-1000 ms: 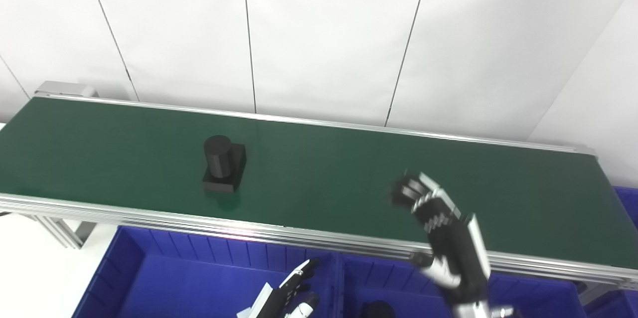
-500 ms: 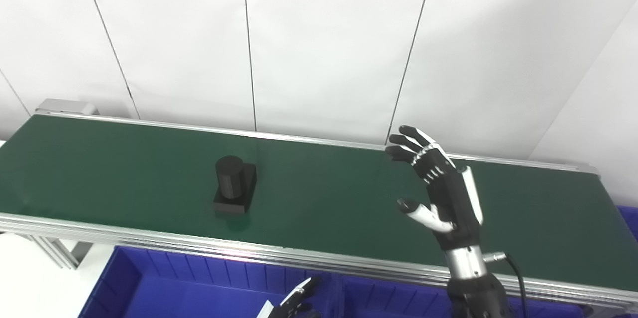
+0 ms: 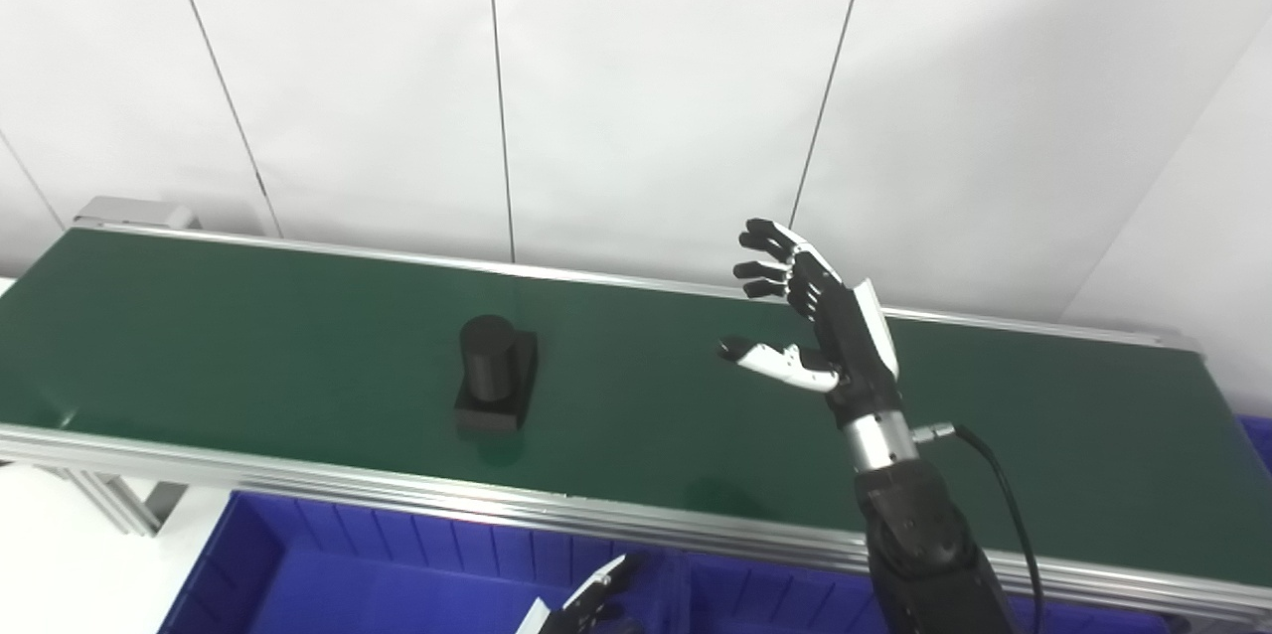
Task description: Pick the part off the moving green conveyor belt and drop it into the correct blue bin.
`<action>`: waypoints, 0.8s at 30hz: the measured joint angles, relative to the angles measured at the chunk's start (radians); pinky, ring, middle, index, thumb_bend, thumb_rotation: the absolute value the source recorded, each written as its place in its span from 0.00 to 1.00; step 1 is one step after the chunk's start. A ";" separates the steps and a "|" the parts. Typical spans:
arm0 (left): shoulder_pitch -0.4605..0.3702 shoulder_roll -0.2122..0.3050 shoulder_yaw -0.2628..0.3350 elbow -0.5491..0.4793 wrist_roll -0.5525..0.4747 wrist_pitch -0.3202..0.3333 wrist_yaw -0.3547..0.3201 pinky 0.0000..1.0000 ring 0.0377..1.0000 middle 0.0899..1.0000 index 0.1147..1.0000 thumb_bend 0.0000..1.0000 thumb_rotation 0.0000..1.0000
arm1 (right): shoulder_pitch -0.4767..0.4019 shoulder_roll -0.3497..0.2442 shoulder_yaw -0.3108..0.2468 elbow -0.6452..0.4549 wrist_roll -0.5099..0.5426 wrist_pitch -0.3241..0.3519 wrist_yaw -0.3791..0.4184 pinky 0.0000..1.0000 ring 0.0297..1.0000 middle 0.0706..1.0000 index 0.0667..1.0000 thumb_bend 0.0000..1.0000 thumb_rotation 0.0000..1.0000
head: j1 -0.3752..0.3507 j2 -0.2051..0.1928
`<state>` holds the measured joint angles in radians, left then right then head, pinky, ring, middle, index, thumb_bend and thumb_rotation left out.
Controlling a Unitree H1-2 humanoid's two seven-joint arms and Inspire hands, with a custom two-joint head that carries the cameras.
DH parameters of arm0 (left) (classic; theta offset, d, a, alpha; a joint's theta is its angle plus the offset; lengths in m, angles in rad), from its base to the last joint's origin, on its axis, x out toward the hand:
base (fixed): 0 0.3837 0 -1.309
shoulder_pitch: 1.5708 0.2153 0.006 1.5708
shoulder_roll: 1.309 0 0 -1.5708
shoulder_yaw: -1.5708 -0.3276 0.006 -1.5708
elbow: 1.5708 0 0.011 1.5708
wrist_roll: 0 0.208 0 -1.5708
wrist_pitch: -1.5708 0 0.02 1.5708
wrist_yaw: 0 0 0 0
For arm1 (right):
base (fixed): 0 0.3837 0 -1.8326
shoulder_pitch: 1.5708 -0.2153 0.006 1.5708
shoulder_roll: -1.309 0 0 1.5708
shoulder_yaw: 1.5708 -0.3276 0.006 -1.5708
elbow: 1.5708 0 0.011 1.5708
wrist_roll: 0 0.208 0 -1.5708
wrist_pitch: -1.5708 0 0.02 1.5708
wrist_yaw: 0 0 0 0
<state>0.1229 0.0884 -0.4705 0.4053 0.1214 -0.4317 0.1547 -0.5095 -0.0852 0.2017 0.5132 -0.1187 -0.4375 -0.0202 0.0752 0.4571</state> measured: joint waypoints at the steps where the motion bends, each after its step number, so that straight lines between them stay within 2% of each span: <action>1: 0.000 0.000 -0.001 0.000 0.000 0.000 0.000 0.88 0.93 0.93 0.89 0.60 0.90 | -0.008 0.000 0.009 0.016 -0.005 0.000 -0.009 0.64 0.71 0.82 0.83 0.90 0.46 | -0.002 0.005; 7: 0.004 0.001 -0.001 -0.005 -0.001 0.000 0.000 0.88 0.92 0.93 0.89 0.60 0.89 | -0.040 -0.002 0.054 0.106 -0.023 0.000 -0.046 0.64 0.71 0.82 0.85 0.90 0.47 | -0.008 0.011; 13: 0.007 0.001 -0.001 -0.006 -0.003 0.000 0.000 0.88 0.92 0.93 0.89 0.65 0.90 | -0.082 -0.004 0.118 0.222 -0.057 0.000 -0.095 0.64 0.72 0.82 0.84 0.89 0.46 | -0.012 0.012; 17: 0.007 0.001 -0.001 -0.007 -0.003 0.000 0.000 0.88 0.92 0.93 0.89 0.65 0.90 | -0.121 -0.002 0.151 0.293 -0.073 0.000 -0.121 0.80 0.71 0.79 0.83 0.89 0.46 | -0.014 0.011; 21: 0.009 0.001 0.000 -0.009 -0.004 0.000 0.000 0.88 0.92 0.93 0.89 0.66 0.90 | -0.157 0.002 0.181 0.364 -0.075 0.000 -0.156 0.63 0.68 0.79 0.80 0.91 0.40 | -0.009 0.009; 24: 0.008 0.001 -0.001 -0.009 -0.002 0.000 0.000 0.87 0.92 0.93 0.90 0.67 0.90 | -0.182 0.008 0.210 0.426 -0.101 0.000 -0.221 0.75 0.68 0.77 0.79 0.91 0.38 | -0.008 0.008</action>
<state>0.1314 0.0892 -0.4718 0.3959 0.1196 -0.4317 0.1544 -0.6920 -0.0773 0.4113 0.9389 -0.2201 -0.4374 -0.2413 0.0675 0.4648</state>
